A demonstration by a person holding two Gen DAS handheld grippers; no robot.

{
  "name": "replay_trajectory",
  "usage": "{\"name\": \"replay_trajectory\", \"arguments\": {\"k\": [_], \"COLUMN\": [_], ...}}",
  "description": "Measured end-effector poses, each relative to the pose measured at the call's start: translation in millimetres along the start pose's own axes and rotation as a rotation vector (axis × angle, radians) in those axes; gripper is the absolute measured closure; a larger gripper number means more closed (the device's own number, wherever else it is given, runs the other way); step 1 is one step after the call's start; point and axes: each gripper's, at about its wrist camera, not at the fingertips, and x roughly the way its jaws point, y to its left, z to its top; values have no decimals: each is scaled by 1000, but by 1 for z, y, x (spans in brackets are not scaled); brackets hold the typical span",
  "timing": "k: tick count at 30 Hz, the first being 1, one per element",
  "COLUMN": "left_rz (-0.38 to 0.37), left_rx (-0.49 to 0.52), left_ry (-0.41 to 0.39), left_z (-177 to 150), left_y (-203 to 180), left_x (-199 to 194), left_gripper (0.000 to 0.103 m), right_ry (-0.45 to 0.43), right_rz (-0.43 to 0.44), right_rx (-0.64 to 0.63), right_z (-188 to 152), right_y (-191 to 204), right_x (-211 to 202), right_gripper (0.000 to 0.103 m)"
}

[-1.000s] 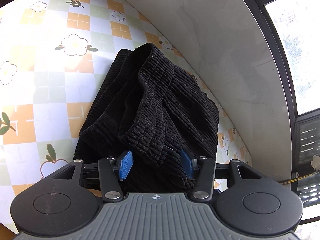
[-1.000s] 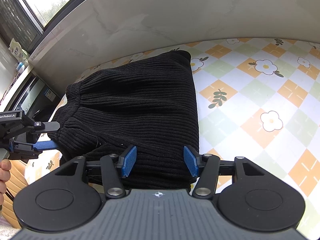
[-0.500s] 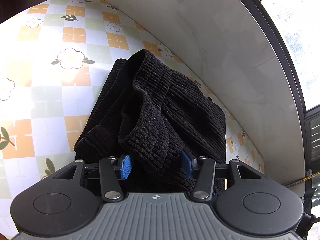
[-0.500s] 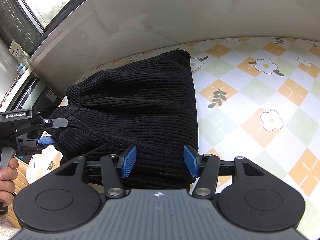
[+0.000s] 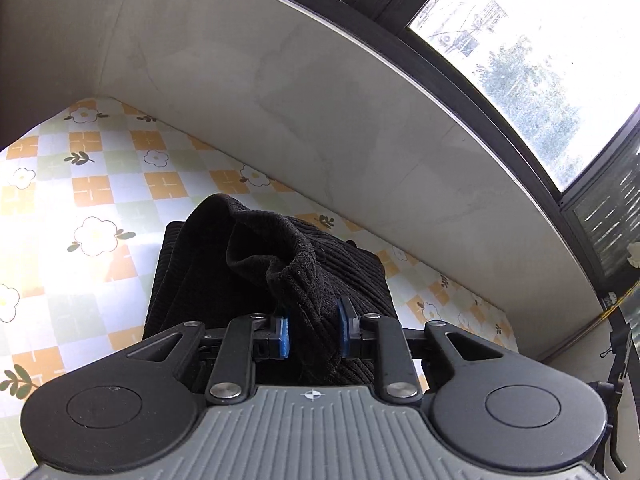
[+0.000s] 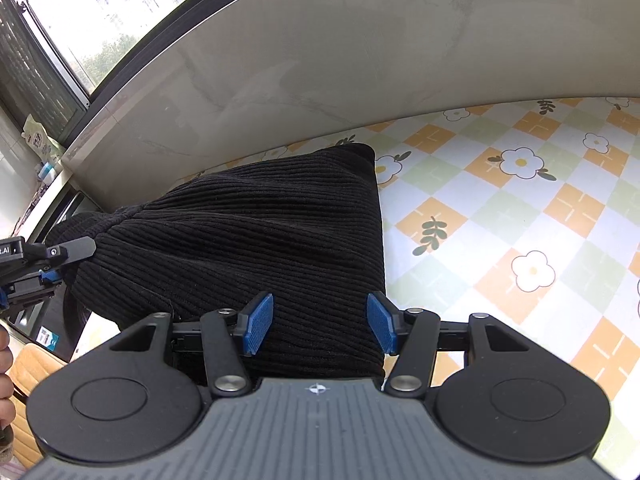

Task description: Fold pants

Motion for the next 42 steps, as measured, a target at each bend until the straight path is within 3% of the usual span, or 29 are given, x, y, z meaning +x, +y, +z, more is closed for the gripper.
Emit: {"name": "replay_trajectory", "arguments": {"k": [3, 7, 12, 22, 24, 27, 32, 34, 36, 40, 42], "left_rz": [56, 160, 173, 167, 175, 250, 317, 275, 211, 63, 42], "left_rx": [-58, -154, -95, -116, -112, -101, -46, 21, 69, 169, 198], "left_ry": [46, 94, 86, 110, 113, 93, -40, -95, -96, -15, 44], "left_z": [-16, -41, -42, -32, -29, -24, -5, 8, 19, 33, 33], "left_y": [22, 63, 57, 57, 55, 52, 38, 22, 7, -23, -32], "left_x": [3, 20, 27, 32, 30, 20, -5, -7, 2, 50, 81], "left_gripper": [80, 80, 80, 71, 63, 45, 47, 47, 51, 52, 56], "right_ry": [28, 194, 241, 261, 262, 256, 255, 259, 263, 276, 277], "right_rz": [-28, -44, -37, -51, -46, -51, -55, -52, -46, -40, -42], "right_rx": [-43, -134, -150, -216, -212, -237, -231, -224, -209, -200, -209], "right_z": [2, -17, -35, -35, -36, -38, -38, -35, -32, -28, -29], "right_y": [7, 18, 19, 29, 26, 28, 29, 28, 26, 24, 25], "right_x": [14, 38, 38, 36, 37, 36, 36, 36, 37, 39, 39], "right_gripper": [46, 47, 46, 46, 46, 46, 46, 46, 46, 46, 46]}}
